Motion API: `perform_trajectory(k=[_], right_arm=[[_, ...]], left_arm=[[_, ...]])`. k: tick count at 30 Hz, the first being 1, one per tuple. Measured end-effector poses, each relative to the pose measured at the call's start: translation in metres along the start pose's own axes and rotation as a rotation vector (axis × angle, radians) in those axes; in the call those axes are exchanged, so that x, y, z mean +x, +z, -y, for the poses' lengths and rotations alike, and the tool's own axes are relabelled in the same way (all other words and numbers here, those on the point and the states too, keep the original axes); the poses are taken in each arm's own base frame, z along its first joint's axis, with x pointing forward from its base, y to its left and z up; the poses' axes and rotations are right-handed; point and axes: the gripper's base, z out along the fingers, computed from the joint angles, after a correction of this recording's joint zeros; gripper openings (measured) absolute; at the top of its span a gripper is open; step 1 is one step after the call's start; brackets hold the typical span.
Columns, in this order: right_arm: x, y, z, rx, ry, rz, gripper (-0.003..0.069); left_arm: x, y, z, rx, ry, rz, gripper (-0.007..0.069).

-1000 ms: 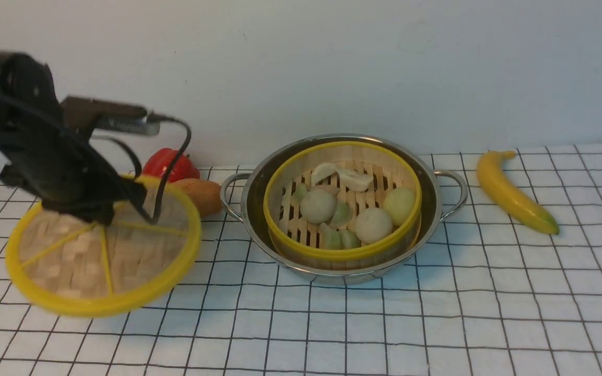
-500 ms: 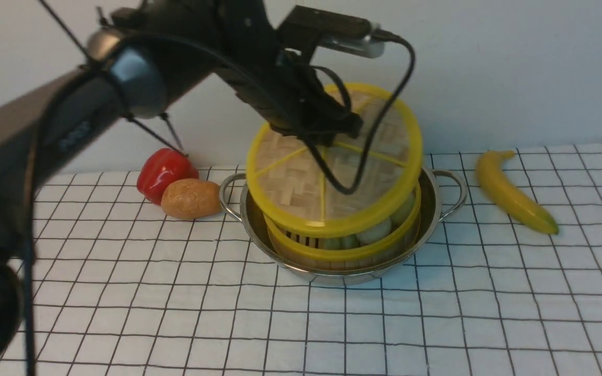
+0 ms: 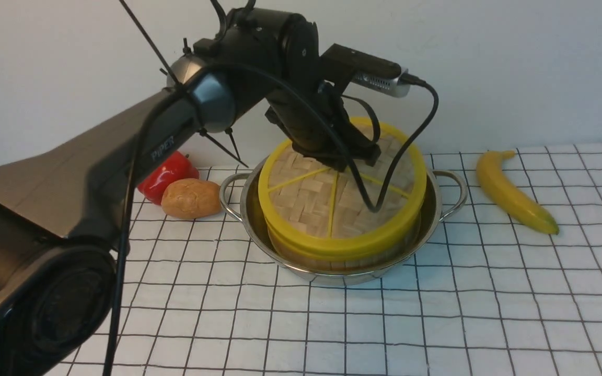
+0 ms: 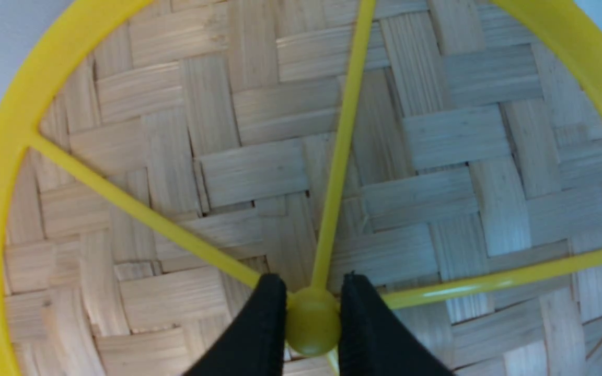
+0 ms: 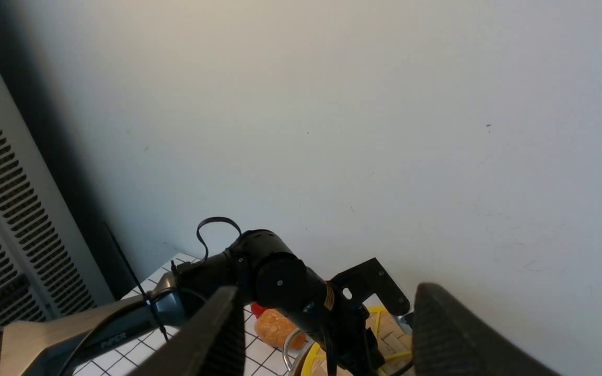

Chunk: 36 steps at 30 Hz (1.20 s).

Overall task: Place the steamer in the pot on the white tablecloth, and put the lid on the steamer.
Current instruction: 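Place the yellow bamboo steamer lid onto the steamer in the pot with the left gripper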

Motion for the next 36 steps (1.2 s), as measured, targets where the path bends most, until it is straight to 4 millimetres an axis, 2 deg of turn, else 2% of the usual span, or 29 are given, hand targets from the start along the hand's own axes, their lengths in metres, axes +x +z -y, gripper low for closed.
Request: perform_trajectory(k=[13, 29, 36], right_arm=[[0.0, 0.0, -0.001, -0.008, 0.005, -0.001, 0.0429], [0.0, 0.0, -0.001, -0.009, 0.005, -0.001, 0.0429], [0.0, 0.0, -0.001, -0.009, 0.005, -0.001, 0.0429]], left_arm=[[0.002, 0.021, -0.001, -0.01, 0.006, -0.008, 0.0117], [0.001, 0.021, -0.002, -0.014, 0.008, -0.002, 0.0117], [-0.007, 0.011, -0.002, -0.02, 0.001, 0.039, 0.0117]])
